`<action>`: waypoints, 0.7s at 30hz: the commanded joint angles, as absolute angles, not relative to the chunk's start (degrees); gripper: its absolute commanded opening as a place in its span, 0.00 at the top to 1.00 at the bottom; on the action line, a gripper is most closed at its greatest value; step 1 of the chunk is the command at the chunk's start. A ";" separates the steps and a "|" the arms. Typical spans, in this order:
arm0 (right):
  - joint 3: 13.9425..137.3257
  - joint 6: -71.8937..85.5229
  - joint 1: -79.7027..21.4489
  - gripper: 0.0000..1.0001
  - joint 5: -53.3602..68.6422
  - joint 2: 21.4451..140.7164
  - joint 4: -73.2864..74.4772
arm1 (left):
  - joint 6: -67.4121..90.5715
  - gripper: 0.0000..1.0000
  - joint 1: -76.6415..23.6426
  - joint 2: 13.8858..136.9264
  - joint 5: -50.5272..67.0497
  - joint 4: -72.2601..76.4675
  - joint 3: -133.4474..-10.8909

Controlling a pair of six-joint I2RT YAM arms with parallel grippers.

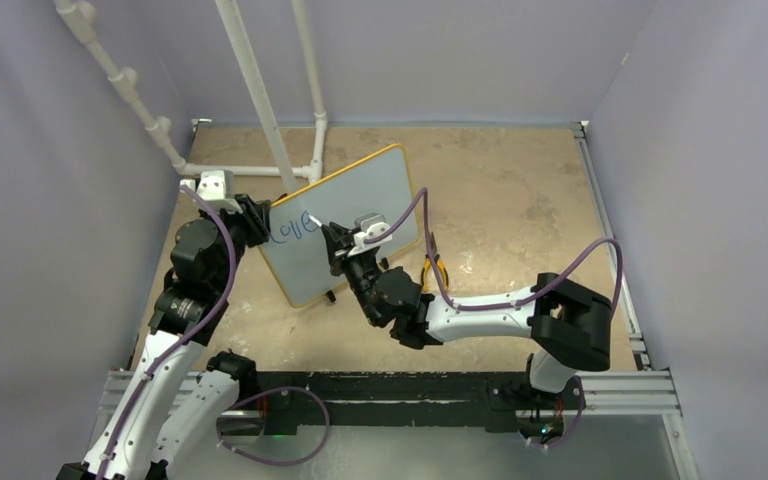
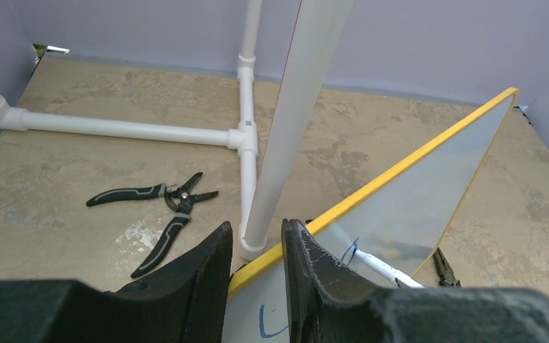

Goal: Write a sentence on the whiteboard

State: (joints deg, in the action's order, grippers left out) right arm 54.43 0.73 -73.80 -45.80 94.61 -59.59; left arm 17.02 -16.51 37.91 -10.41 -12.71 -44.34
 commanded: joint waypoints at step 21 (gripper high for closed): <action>50.67 4.22 -73.93 1.00 -37.46 80.84 -46.59 | 17.14 0.53 -16.08 37.89 -9.41 -13.11 -44.40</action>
State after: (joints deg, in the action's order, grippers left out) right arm 50.59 3.16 -73.82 -41.91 85.91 -52.58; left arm 16.97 -16.45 37.76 -10.24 -12.58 -44.21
